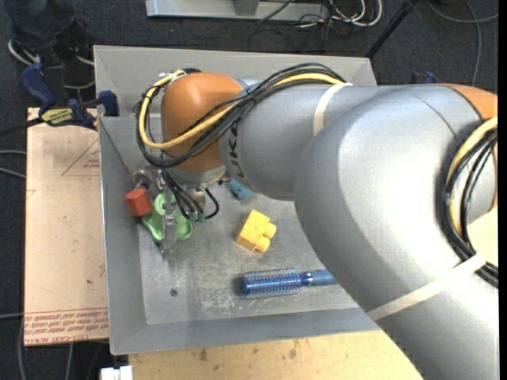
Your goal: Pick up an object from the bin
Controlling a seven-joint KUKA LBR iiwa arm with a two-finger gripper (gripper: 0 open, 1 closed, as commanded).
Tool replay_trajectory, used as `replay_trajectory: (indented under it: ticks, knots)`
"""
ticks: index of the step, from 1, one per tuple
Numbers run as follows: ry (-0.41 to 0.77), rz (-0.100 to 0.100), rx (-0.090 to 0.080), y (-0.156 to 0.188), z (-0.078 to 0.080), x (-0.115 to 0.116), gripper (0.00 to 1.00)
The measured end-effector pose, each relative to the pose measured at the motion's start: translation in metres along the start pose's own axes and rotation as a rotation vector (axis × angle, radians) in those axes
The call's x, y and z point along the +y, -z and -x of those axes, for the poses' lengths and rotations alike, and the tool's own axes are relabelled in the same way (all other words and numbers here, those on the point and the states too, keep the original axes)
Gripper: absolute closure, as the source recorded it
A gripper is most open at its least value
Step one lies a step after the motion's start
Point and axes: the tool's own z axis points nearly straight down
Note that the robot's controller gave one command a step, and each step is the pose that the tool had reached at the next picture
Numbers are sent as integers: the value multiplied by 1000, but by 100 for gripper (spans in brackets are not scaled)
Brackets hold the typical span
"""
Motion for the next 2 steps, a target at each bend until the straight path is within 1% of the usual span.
replay_trajectory:
  ticks: [1,2]
  knots:
    - [512,-19,-8,7,23,-8,0]
    - [512,-16,-12,9,24,-7,100]
